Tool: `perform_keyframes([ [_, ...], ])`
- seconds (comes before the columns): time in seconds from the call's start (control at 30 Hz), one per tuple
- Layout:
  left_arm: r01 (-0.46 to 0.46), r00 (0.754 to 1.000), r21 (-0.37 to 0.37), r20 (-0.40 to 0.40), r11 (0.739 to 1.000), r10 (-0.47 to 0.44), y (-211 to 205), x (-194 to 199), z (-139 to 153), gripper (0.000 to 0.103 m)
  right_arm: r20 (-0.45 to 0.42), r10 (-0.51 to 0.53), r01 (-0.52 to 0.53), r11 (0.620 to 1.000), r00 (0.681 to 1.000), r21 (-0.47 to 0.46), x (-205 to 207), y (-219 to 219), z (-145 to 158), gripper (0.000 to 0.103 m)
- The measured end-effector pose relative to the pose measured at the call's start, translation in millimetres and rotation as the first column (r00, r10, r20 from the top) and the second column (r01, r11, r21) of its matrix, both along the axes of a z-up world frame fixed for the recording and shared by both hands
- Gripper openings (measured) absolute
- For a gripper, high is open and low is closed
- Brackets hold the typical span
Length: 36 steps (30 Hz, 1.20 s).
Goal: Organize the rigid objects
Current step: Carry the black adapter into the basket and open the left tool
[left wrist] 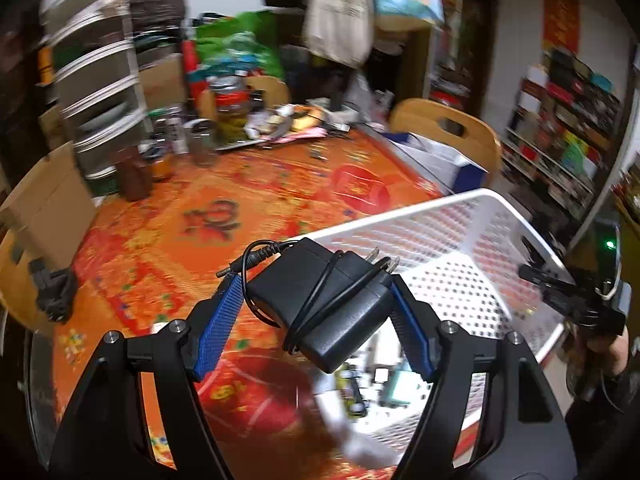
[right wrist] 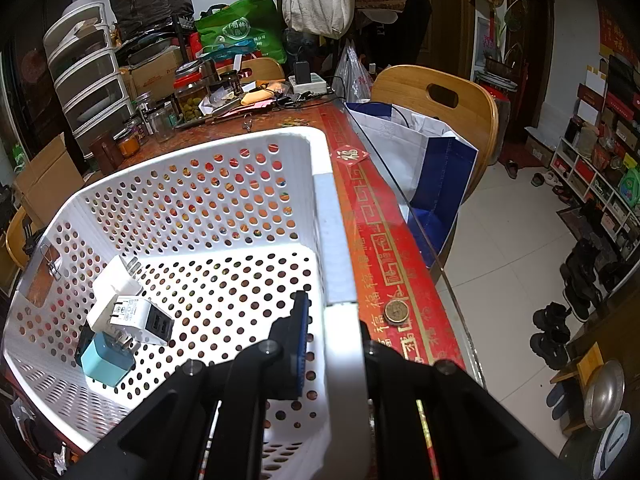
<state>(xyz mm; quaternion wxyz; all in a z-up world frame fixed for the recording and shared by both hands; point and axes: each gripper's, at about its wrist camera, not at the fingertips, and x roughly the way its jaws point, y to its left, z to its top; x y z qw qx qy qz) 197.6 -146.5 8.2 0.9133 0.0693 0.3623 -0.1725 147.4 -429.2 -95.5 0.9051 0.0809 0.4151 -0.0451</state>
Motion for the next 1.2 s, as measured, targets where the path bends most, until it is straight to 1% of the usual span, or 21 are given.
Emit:
perform_keyframes([
  [0.1,0.045,0.999,0.030,-0.024,0.999,-0.044,-27,2,-2,0.070,0.001,0.002,-0.002,1.000,1.000,0.002,0,0,0,0.009],
  [0.17,0.077,0.996,0.056,-0.055,0.995,-0.074,-45,6,-7,0.070,0.001,0.002,-0.002,1.000,1.000,0.002,0,0,-1,0.009],
  [0.23,0.111,0.989,0.083,-0.107,0.990,-0.102,-64,14,-18,0.070,0.001,0.002,-0.002,1.000,1.000,0.001,0,0,-1,0.009],
  [0.37,0.166,0.967,0.132,-0.218,0.977,-0.135,-94,29,-43,0.070,0.002,0.002,-0.002,1.000,1.000,0.002,0,0,-1,0.009],
  [0.47,0.208,0.941,0.159,-0.302,0.965,-0.153,-113,39,-62,0.070,0.001,0.002,-0.002,1.000,1.000,0.002,-1,0,-1,0.009],
  [0.53,0.225,0.926,0.167,-0.344,0.960,-0.157,-121,46,-74,0.070,0.002,0.002,-0.002,1.000,1.000,0.002,-1,0,-1,0.009],
  [0.7,0.254,0.895,0.168,-0.413,0.952,-0.166,-133,54,-94,0.071,0.002,0.005,-0.005,1.000,1.000,0.002,0,1,-1,0.009],
  [0.87,0.267,0.875,0.183,-0.456,0.946,-0.159,-136,58,-108,0.071,0.002,0.005,-0.005,1.000,1.000,0.002,0,2,-1,0.010],
  [0.9,0.274,0.866,0.173,-0.471,0.946,-0.165,-136,58,-110,0.071,0.001,0.005,-0.005,1.000,1.000,0.001,0,2,-1,0.010],
  [1.0,0.286,0.862,0.176,-0.476,0.942,-0.173,-136,58,-111,0.072,0.002,0.004,-0.004,1.000,1.000,0.002,0,2,-1,0.010],
  [1.07,0.294,0.860,0.169,-0.476,0.941,-0.184,-135,57,-110,0.075,0.001,0.004,-0.004,1.000,1.000,0.002,0,1,-1,0.010],
  [1.13,0.297,0.864,0.144,-0.461,0.944,-0.202,-130,55,-101,0.077,0.000,0.004,-0.004,1.000,1.000,0.001,0,3,0,0.010],
  [1.2,0.280,0.880,0.109,-0.426,0.954,-0.210,-121,52,-85,0.078,-0.002,0.005,-0.005,1.000,1.000,0.001,0,4,0,0.010],
])
